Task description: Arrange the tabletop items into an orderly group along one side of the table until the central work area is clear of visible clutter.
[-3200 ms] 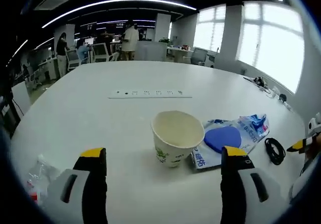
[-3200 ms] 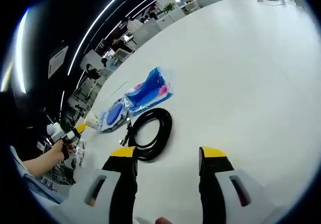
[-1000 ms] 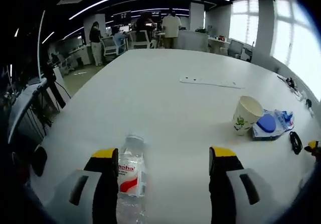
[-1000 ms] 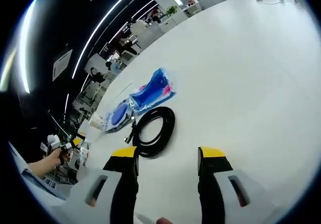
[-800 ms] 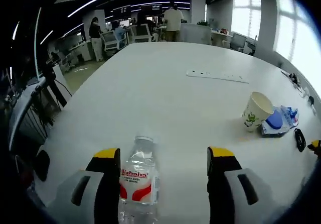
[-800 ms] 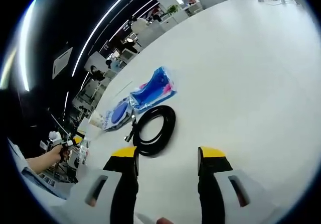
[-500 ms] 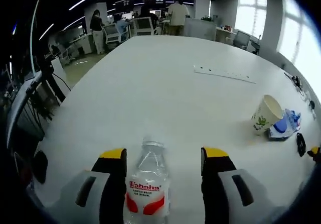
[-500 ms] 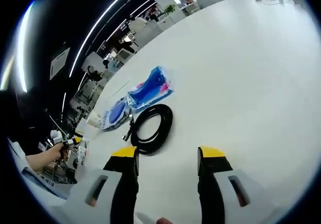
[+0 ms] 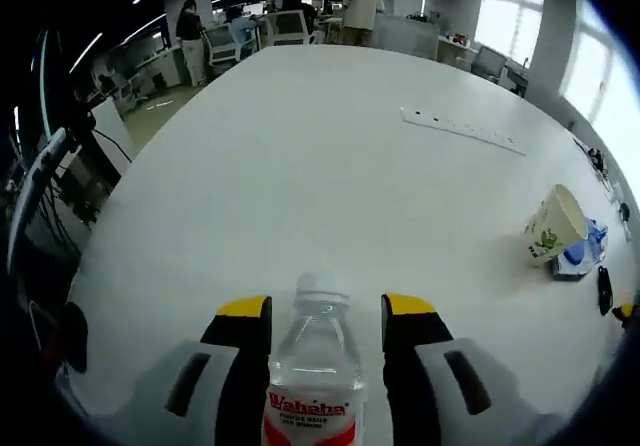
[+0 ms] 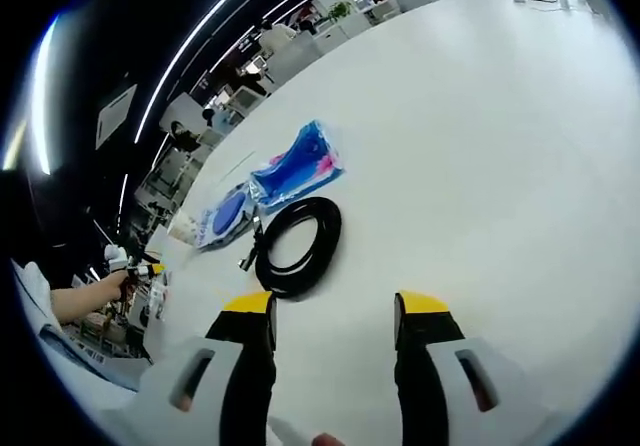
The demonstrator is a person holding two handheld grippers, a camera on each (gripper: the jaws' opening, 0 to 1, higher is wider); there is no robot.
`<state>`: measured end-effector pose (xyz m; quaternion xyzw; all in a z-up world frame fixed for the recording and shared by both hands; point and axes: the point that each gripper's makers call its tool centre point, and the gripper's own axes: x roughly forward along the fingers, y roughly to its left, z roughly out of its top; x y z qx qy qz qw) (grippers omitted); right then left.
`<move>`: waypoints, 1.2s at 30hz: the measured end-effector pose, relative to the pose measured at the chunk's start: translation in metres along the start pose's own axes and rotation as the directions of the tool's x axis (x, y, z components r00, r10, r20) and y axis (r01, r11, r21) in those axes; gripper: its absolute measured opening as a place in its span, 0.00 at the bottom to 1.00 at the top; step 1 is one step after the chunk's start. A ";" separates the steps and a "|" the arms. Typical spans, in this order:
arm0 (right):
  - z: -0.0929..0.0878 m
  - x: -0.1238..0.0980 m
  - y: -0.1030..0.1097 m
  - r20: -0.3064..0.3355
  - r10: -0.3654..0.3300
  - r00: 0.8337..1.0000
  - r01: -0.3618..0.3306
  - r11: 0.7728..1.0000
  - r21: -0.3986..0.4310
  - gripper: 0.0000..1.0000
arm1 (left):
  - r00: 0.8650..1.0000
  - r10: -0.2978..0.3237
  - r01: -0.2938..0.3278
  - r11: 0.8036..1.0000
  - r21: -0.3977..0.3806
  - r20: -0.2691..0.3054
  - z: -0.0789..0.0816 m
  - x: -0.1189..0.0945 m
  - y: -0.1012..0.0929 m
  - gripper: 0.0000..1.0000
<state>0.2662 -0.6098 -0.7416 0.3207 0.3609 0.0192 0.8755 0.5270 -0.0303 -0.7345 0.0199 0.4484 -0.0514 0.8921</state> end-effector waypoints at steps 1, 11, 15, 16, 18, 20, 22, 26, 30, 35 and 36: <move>0.000 0.000 0.000 0.001 0.000 1.000 0.000 1.000 -0.002 0.46 | 1.000 0.002 -0.002 1.000 0.017 -0.008 -0.001 0.002 0.001 0.43; -0.001 0.001 -0.004 -0.012 -0.010 1.000 0.010 1.000 -0.007 0.45 | 1.000 0.000 0.002 0.998 0.056 -0.029 -0.006 0.015 -0.004 0.39; -0.001 0.001 -0.003 -0.014 -0.011 1.000 0.011 1.000 -0.011 0.45 | 1.000 0.007 -0.005 0.998 0.064 -0.025 -0.002 0.020 -0.001 0.35; -0.001 0.002 -0.003 -0.014 -0.010 1.000 0.010 1.000 -0.010 0.45 | 1.000 0.005 -0.004 0.998 0.067 -0.016 -0.001 0.021 -0.001 0.32; -0.002 0.001 -0.002 -0.018 -0.009 1.000 0.009 1.000 -0.009 0.45 | 1.000 0.017 -0.016 0.997 0.074 -0.014 0.003 0.022 0.001 0.25; -0.002 0.001 -0.001 -0.017 -0.009 1.000 0.008 1.000 -0.011 0.46 | 1.000 0.023 -0.022 0.997 0.068 -0.014 0.005 0.022 0.003 0.23; -0.002 0.000 -0.002 -0.014 -0.009 1.000 0.009 1.000 -0.006 0.45 | 1.000 0.024 -0.023 0.997 0.074 -0.012 0.005 0.021 0.003 0.22; -0.001 -0.001 -0.006 -0.006 -0.012 1.000 0.012 1.000 0.002 0.45 | 0.999 0.032 -0.031 0.998 0.053 -0.015 0.000 0.015 0.005 0.21; -0.001 0.000 -0.002 -0.003 -0.005 1.000 0.005 1.000 0.008 0.44 | 1.000 0.031 -0.031 0.999 0.037 0.006 0.003 0.003 0.005 0.21; 0.000 0.001 -0.003 0.005 0.006 1.000 -0.006 1.000 0.013 0.45 | 0.998 0.036 -0.037 0.999 0.011 0.046 0.008 -0.015 0.007 0.21; 0.000 0.001 -0.003 0.007 0.007 1.000 -0.007 1.000 0.015 0.45 | 0.998 0.031 -0.031 1.000 0.002 0.061 0.009 -0.018 0.008 0.21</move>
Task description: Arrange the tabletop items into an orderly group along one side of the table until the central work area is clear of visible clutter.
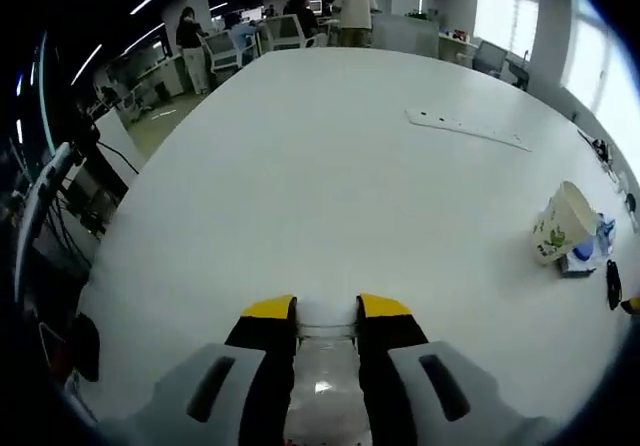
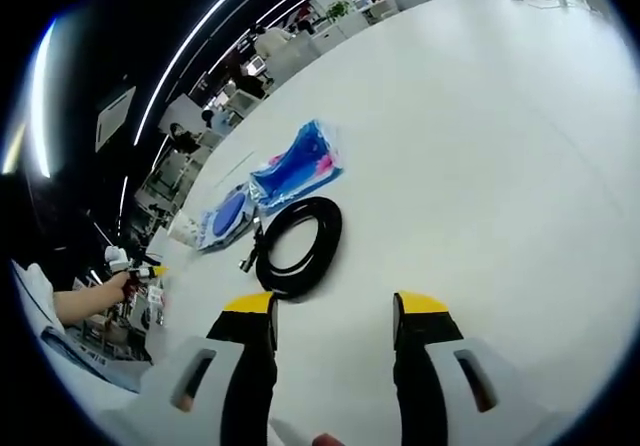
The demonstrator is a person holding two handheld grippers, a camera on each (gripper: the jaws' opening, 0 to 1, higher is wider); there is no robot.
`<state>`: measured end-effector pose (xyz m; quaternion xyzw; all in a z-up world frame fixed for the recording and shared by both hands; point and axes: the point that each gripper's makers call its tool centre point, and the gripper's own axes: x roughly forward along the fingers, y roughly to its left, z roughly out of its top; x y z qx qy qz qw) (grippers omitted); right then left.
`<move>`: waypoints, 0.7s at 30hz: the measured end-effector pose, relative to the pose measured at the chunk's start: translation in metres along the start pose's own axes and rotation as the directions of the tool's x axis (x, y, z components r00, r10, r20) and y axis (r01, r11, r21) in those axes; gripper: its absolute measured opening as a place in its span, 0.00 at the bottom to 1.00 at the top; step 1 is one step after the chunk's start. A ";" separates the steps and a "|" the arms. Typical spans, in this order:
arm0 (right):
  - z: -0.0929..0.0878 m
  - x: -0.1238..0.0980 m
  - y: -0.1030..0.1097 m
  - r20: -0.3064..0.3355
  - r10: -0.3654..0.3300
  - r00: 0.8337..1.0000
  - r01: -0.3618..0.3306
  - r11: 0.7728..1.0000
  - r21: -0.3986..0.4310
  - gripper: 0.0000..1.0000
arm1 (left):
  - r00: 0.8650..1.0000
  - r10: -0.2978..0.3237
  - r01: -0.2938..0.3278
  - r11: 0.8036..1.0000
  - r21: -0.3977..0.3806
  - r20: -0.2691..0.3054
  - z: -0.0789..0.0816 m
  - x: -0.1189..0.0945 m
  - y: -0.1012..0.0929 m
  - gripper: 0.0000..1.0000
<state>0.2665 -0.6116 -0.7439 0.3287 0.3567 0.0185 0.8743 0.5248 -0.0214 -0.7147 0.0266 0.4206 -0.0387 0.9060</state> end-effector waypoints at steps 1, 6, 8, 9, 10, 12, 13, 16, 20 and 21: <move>0.000 0.000 0.000 0.002 0.002 1.000 -0.002 1.000 0.002 0.45 | 1.000 0.003 -0.003 1.000 -0.003 0.023 0.003 -0.003 0.003 0.21; 0.000 0.000 0.002 0.014 0.011 1.000 -0.012 1.000 0.016 0.45 | 0.993 0.016 -0.013 1.000 -0.028 0.119 0.009 -0.024 0.014 0.21; 0.000 0.000 0.003 0.016 0.017 1.000 -0.018 1.000 0.018 0.44 | 0.988 0.017 -0.011 0.999 -0.042 0.151 0.010 -0.033 0.017 0.21; 0.001 0.001 0.003 0.018 0.018 1.000 -0.019 1.000 0.019 0.44 | 0.987 0.019 -0.012 0.999 -0.045 0.157 0.010 -0.035 0.018 0.21; 0.001 0.001 0.006 0.020 0.020 1.000 -0.021 1.000 0.022 0.44 | 0.984 0.029 -0.021 0.999 -0.047 0.175 0.010 -0.043 0.021 0.21; 0.001 0.002 0.007 0.019 0.033 0.999 -0.033 0.999 0.031 0.44 | 0.981 0.028 -0.019 0.999 -0.047 0.192 0.010 -0.051 0.021 0.21; 0.001 0.003 0.011 0.018 0.038 0.999 -0.039 0.999 0.026 0.45 | 0.978 0.031 -0.021 0.999 -0.050 0.208 0.010 -0.058 0.021 0.21; 0.000 0.005 0.017 0.013 0.063 0.998 -0.063 0.998 0.008 0.46 | 0.965 0.030 -0.013 0.998 -0.063 0.261 0.012 -0.073 0.020 0.21; 0.002 0.006 0.024 0.010 0.084 0.996 -0.083 0.996 -0.042 0.47 | 0.947 0.052 -0.020 0.994 -0.104 0.316 0.015 -0.091 0.023 0.21; 0.003 0.006 0.025 0.014 0.088 0.996 -0.087 0.994 -0.060 0.48 | 0.943 0.054 -0.017 0.993 -0.116 0.328 0.016 -0.093 0.025 0.21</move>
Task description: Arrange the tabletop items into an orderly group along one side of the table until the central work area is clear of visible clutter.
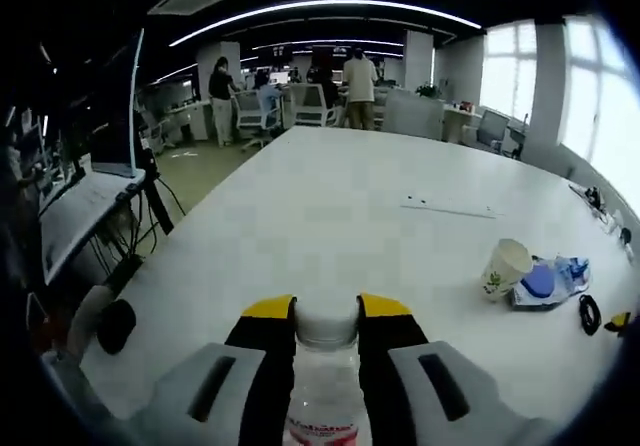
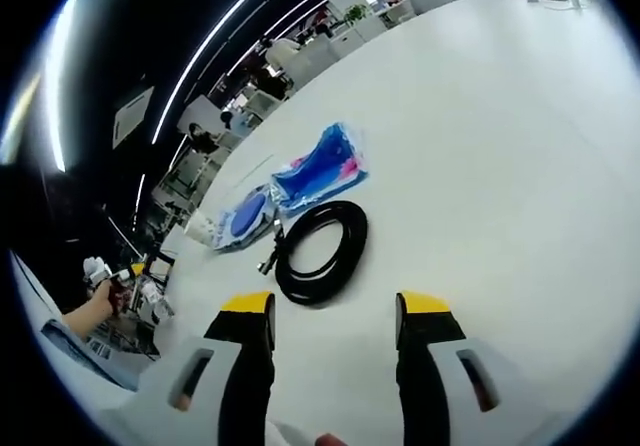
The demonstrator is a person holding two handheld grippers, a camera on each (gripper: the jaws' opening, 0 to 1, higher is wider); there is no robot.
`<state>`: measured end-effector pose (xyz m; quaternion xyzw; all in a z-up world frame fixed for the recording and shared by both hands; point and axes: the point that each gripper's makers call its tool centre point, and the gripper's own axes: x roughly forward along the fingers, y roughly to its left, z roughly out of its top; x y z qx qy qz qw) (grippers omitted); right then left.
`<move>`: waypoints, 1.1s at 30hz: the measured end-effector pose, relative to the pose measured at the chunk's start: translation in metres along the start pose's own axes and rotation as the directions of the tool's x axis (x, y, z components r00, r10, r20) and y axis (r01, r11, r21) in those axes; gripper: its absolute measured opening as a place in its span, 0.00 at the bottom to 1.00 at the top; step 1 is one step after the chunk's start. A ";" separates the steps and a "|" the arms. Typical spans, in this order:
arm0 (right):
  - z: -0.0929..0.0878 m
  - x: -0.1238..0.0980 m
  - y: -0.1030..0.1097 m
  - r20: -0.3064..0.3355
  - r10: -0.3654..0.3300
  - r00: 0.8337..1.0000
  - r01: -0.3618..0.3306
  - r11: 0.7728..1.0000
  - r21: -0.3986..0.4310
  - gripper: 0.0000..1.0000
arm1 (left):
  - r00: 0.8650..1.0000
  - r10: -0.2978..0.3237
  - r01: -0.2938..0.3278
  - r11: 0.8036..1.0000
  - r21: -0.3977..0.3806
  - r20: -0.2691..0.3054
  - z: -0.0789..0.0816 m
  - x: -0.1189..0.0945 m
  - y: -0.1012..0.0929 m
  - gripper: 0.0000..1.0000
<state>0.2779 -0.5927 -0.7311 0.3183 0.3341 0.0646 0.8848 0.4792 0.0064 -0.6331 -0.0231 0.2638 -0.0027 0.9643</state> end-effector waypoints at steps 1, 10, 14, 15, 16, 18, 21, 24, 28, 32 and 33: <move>0.001 0.000 0.000 0.001 0.001 1.000 -0.001 1.000 -0.008 0.49 | 1.000 0.003 -0.003 1.000 -0.016 0.014 0.003 -0.004 0.000 0.21; 0.010 0.000 -0.002 0.016 -0.009 1.000 0.012 0.988 -0.155 0.52 | 0.997 -0.013 0.015 1.000 -0.026 0.072 0.020 -0.006 -0.019 0.21; 0.011 -0.001 -0.008 0.023 -0.013 1.000 0.016 0.987 -0.160 0.53 | 0.994 -0.047 0.050 0.998 -0.028 0.102 0.042 0.004 -0.037 0.21; 0.011 -0.002 -0.009 0.027 -0.013 1.000 0.017 0.988 -0.156 0.53 | 0.992 -0.060 0.063 0.998 -0.026 0.110 0.047 0.006 -0.044 0.21; 0.011 -0.002 -0.009 0.029 -0.014 0.999 0.018 0.988 -0.155 0.52 | 0.991 -0.071 0.075 0.997 -0.024 0.116 0.051 0.008 -0.049 0.21; 0.012 -0.004 -0.009 0.039 -0.016 0.999 0.022 0.988 -0.154 0.52 | 0.987 -0.099 0.102 0.995 -0.013 0.127 0.059 0.011 -0.063 0.21; 0.013 -0.008 -0.010 0.052 -0.023 0.998 0.031 0.989 -0.146 0.53 | 0.979 -0.145 0.146 0.989 -0.003 0.144 0.074 0.018 -0.084 0.21; 0.011 -0.009 -0.013 0.052 -0.030 0.998 0.037 0.989 -0.143 0.52 | 0.972 -0.184 0.185 0.983 0.008 0.149 0.085 0.023 -0.104 0.21; 0.009 -0.012 -0.016 0.056 -0.039 0.998 0.046 0.990 -0.130 0.52 | 0.965 -0.230 0.227 0.973 0.042 0.128 0.095 0.031 -0.129 0.21; 0.010 -0.013 -0.018 0.065 -0.046 0.997 0.053 0.991 -0.120 0.52 | 0.958 -0.264 0.254 0.962 0.097 0.112 0.102 0.041 -0.146 0.21; 0.009 -0.013 -0.017 0.066 -0.047 0.997 0.054 0.992 -0.118 0.52 | 0.957 -0.271 0.260 0.960 0.107 0.107 0.105 0.045 -0.151 0.21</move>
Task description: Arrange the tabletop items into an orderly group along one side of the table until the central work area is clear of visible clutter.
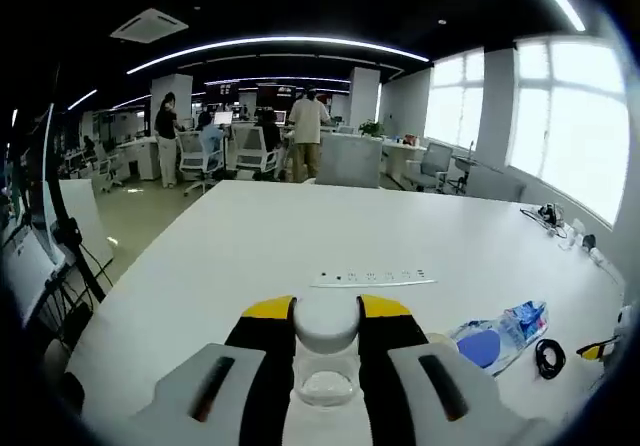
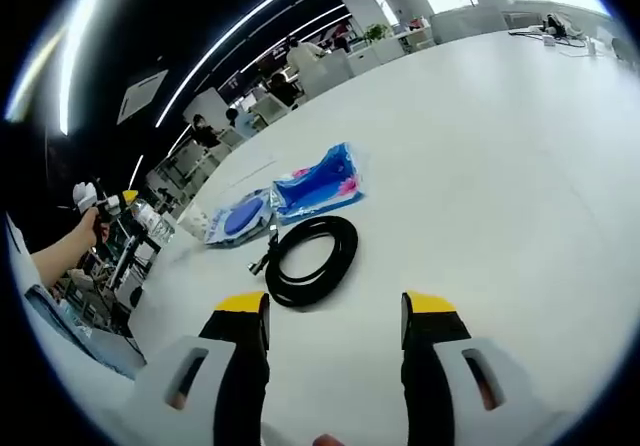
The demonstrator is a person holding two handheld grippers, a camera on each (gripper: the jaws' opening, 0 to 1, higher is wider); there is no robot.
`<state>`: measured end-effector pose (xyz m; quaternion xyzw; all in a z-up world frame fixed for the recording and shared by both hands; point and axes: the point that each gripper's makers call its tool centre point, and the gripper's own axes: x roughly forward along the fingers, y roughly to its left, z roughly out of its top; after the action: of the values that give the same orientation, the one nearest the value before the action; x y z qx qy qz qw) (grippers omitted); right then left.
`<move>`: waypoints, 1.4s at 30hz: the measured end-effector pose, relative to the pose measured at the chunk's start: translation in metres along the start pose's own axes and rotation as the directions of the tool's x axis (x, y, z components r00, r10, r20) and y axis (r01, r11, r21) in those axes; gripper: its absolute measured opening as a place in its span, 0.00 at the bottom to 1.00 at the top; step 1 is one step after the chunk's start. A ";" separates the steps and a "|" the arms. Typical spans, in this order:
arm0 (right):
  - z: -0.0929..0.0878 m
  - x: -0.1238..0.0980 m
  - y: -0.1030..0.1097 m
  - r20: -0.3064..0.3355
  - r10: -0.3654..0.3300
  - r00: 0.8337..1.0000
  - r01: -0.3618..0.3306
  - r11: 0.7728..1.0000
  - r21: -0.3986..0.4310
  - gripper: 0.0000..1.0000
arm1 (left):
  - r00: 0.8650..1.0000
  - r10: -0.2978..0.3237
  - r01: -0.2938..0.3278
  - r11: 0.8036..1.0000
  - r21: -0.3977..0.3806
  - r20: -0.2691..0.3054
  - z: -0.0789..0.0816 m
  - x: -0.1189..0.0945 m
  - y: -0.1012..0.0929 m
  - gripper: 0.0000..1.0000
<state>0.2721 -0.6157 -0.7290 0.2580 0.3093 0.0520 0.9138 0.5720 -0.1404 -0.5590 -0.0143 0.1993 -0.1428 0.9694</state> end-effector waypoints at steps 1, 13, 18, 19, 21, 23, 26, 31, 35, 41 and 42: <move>0.000 0.000 0.000 0.000 0.000 1.000 0.000 1.000 0.001 0.52 | 1.000 -0.007 0.007 1.000 0.006 -0.006 0.002 0.005 -0.004 0.21; 0.002 -0.003 -0.006 0.023 -0.017 1.000 0.016 1.000 0.023 0.51 | 0.996 -0.068 0.070 0.996 0.046 -0.059 0.002 0.023 -0.053 0.22; -0.001 -0.005 -0.012 0.027 -0.028 0.999 0.027 0.999 0.038 0.51 | 0.992 -0.077 0.082 0.995 0.053 -0.101 -0.011 0.030 -0.062 0.22; -0.001 -0.006 -0.014 0.029 -0.029 0.999 0.028 0.999 0.043 0.51 | 0.991 -0.077 0.083 0.995 0.054 -0.109 -0.013 0.032 -0.063 0.22; -0.001 -0.006 -0.014 0.032 -0.033 0.999 0.031 0.998 0.049 0.51 | 0.990 -0.079 0.086 0.995 0.057 -0.119 -0.017 0.034 -0.064 0.22; -0.001 -0.007 -0.014 0.035 -0.037 0.999 0.035 0.998 0.054 0.51 | 0.988 -0.077 0.086 0.994 0.061 -0.134 -0.021 0.036 -0.066 0.22; -0.001 -0.007 -0.014 0.036 -0.038 0.999 0.035 0.998 0.059 0.51 | 0.986 -0.073 0.082 0.995 0.059 -0.148 -0.024 0.038 -0.065 0.22; -0.002 -0.005 -0.012 0.028 -0.030 0.999 0.029 0.998 0.053 0.51 | 0.984 -0.058 0.069 0.996 0.058 -0.170 -0.032 0.039 -0.062 0.22; -0.003 -0.004 -0.013 0.023 -0.028 0.999 0.027 0.998 0.052 0.51 | 0.981 -0.054 0.065 0.996 0.056 -0.185 -0.036 0.040 -0.060 0.22; -0.004 -0.004 -0.013 0.022 -0.032 0.999 0.030 0.998 0.058 0.51 | 0.979 -0.038 0.047 0.998 0.040 -0.198 -0.040 0.038 -0.059 0.22; -0.004 -0.004 -0.013 0.022 -0.031 0.999 0.030 0.998 0.059 0.51 | 0.979 -0.037 0.046 0.998 0.040 -0.201 -0.041 0.038 -0.059 0.22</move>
<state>0.2656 -0.6262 -0.7357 0.2807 0.3040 0.0258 0.9100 0.5737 -0.2065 -0.6060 0.0176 0.2921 -0.1683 0.9413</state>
